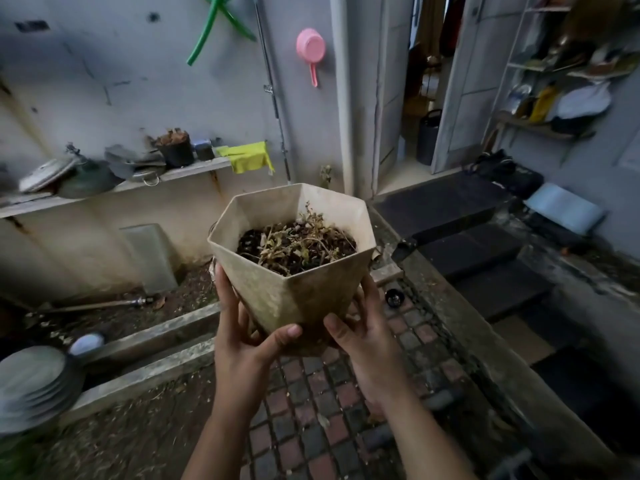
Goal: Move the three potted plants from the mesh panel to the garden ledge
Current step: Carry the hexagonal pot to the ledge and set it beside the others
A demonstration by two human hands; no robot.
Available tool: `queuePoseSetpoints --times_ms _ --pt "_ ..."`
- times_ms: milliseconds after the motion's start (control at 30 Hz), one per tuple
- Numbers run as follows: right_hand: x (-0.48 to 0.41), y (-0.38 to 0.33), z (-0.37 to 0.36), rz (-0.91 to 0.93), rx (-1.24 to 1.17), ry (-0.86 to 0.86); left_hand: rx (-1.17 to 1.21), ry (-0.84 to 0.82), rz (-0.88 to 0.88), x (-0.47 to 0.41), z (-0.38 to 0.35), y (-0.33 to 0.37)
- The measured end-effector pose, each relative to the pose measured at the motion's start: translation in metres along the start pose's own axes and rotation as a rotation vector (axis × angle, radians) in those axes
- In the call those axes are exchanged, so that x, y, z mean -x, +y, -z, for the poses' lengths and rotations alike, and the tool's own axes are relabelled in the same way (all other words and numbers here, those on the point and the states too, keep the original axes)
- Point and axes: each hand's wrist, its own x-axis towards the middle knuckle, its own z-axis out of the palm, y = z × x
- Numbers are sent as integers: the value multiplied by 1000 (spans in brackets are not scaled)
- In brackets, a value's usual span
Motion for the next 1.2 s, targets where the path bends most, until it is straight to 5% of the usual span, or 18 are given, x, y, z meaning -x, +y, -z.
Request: queuePoseSetpoints --times_ms 367,600,900,1200 --pt "-164 84 23 -70 -44 24 71 -3 107 -145 -3 -115" --pt "-256 176 13 -50 -7 212 25 -81 110 -245 18 -231" --pt "-371 364 85 -102 85 313 41 -62 210 -327 0 -465" --pt "-392 583 233 -170 95 306 -15 -141 185 -291 -41 -728"
